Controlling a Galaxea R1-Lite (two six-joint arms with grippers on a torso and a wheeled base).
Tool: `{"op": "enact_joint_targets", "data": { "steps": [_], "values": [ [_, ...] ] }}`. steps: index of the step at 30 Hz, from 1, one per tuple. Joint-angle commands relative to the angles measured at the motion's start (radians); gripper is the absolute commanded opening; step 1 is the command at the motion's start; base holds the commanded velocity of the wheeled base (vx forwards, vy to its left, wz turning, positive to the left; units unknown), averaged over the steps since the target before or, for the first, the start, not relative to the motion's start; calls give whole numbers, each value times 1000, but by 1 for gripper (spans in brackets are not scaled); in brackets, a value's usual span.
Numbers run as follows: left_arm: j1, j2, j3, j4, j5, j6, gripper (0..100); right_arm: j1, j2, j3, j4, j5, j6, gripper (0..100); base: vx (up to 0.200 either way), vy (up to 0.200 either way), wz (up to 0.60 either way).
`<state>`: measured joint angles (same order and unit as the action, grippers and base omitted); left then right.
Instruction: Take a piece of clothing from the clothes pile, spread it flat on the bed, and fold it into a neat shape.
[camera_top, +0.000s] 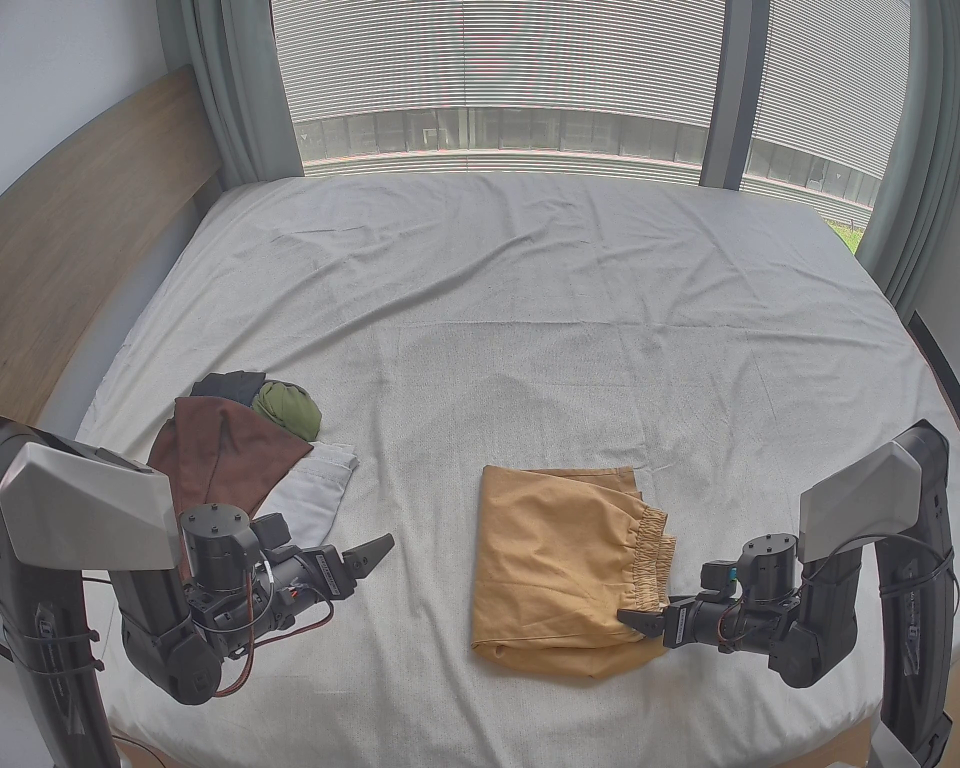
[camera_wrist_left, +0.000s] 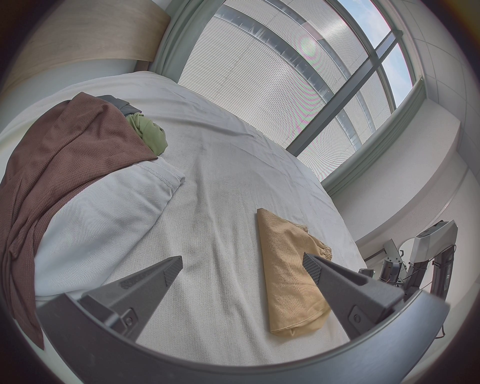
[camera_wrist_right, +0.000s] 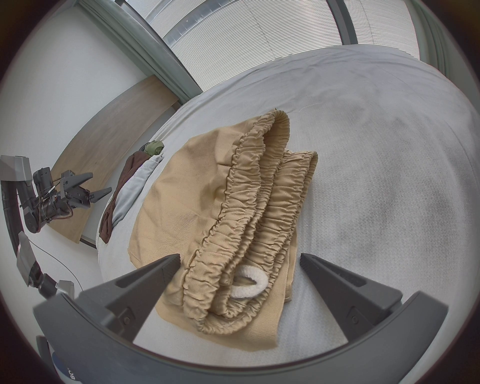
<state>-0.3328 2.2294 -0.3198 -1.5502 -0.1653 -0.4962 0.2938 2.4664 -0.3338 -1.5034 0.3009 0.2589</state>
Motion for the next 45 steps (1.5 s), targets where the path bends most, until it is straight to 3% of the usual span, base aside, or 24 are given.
{"op": "enact_joint_targets", "data": {
  "steps": [1,15,28,29,40,45],
  "values": [
    [-2,3,1,-1,0,-1,100,10,17,-1,0,6,2,100,0,0,0],
    [-2,7,1,-1,1,-1,100,90,17,-21,-1,11,74,100,0,0,0],
    [3,18,-4,-1,4,1,100,93,28,-25,-28,7,75,100,0,0,0],
    [3,18,-4,-1,4,1,100,93,31,-24,-34,7,75,0,0,0,0],
    [38,-14,-2,-1,3,5,100,123,-50,-24,-35,17,88,0,0,0,0],
    [58,-28,-1,1,20,65,100,125,-113,-28,-35,53,109,0,0,0,0]
  ]
}}
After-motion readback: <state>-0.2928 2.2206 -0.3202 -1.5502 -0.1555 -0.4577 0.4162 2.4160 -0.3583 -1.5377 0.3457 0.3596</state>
